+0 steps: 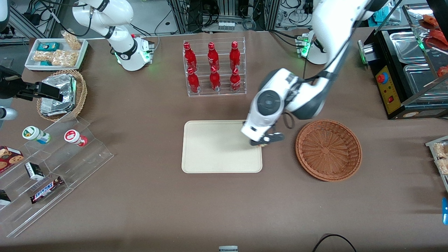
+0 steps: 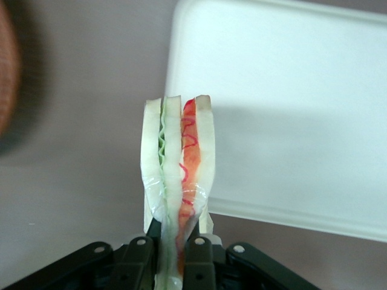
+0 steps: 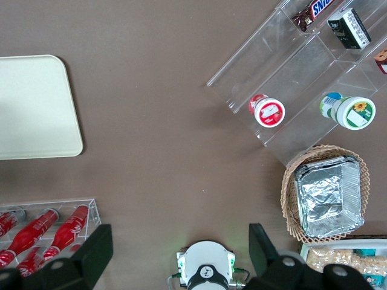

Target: Place sandwich from basket to tray

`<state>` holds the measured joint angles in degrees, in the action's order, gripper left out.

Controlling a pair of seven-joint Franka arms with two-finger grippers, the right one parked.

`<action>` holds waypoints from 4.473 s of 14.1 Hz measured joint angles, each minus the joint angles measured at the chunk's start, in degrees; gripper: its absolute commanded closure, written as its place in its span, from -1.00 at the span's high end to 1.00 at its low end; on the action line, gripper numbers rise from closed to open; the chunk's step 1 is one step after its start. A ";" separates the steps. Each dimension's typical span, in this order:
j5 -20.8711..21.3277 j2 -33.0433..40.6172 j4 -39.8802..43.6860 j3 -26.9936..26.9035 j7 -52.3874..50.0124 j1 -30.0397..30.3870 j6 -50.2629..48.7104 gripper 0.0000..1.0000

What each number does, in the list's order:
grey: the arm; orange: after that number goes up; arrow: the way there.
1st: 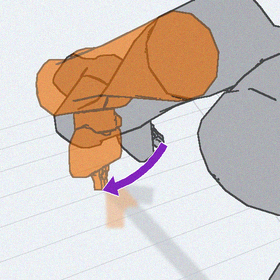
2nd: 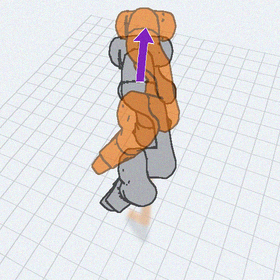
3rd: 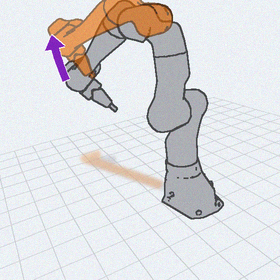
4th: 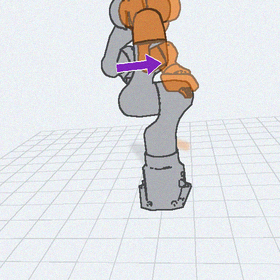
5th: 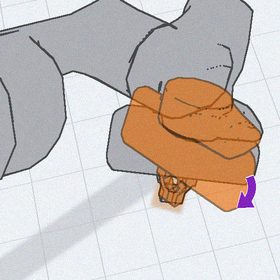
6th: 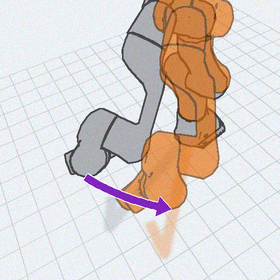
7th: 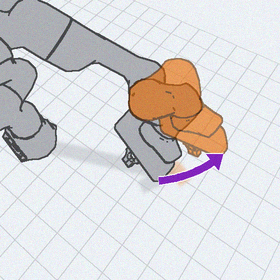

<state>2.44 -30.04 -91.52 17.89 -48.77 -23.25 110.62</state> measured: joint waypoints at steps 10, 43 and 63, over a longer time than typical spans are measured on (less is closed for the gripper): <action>-1.20 -7.55 3.67 0.04 0.27 -6.94 8.08 -0.40; -6.44 10.57 -1.39 -1.55 26.13 17.58 -19.06 1.00; -0.04 34.01 -2.76 -1.35 24.23 27.35 -38.49 1.00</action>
<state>2.40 3.97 -94.28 16.53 -24.54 4.10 72.13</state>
